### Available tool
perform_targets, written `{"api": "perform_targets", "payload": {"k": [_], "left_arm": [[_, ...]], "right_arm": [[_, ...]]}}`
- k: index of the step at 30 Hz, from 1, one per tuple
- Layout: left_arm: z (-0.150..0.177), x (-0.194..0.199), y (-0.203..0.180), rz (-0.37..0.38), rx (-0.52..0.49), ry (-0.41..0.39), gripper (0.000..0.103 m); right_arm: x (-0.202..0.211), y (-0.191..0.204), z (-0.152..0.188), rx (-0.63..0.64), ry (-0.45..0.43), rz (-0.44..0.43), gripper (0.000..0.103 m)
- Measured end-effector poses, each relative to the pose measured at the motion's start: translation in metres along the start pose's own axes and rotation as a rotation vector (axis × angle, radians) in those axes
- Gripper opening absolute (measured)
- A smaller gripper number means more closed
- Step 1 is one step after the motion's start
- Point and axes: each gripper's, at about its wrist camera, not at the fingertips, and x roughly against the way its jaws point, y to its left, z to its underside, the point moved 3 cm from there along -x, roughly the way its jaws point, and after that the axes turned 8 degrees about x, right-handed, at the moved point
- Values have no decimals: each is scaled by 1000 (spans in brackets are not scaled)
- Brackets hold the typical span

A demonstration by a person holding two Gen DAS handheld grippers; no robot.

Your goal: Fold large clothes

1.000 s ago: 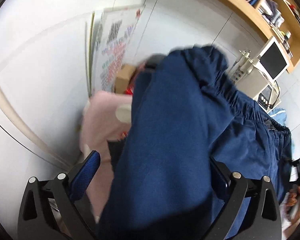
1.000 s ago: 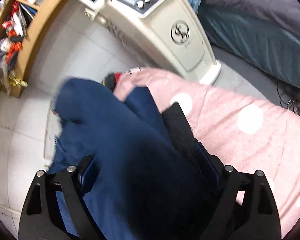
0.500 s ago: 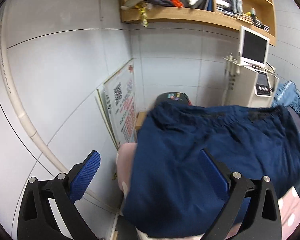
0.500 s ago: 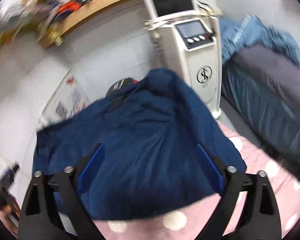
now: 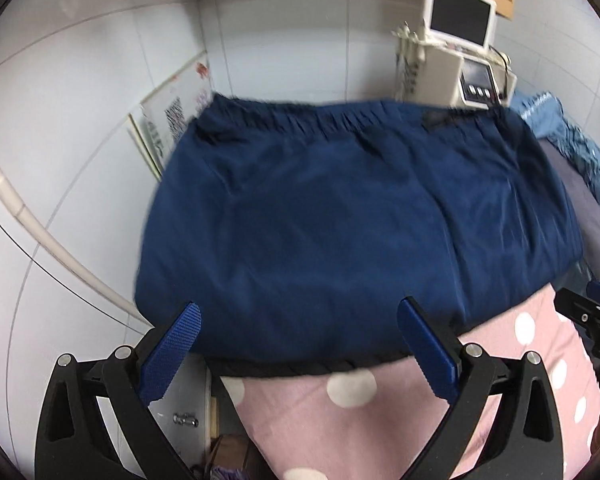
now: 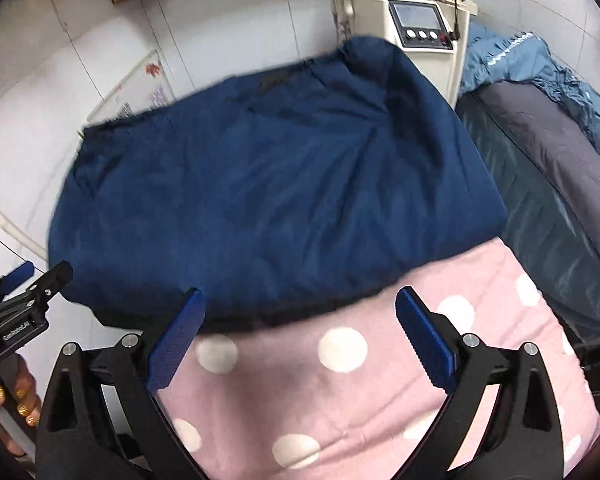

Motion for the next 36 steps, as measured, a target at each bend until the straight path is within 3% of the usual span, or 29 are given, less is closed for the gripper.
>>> {"api": "perform_targets", "payload": {"k": [8,22,36], "left_arm": [[11,-15,1,41,55,87,97],[12,-17,-5,17,15,101,97],[11,-19,-1,-8,4,111,97]], "right_arm": [[-7,-6,7,5,39,28,95],[-10,-3,4,-1,65,15,95],[-8,19,-5,70,66,18,95]]}}
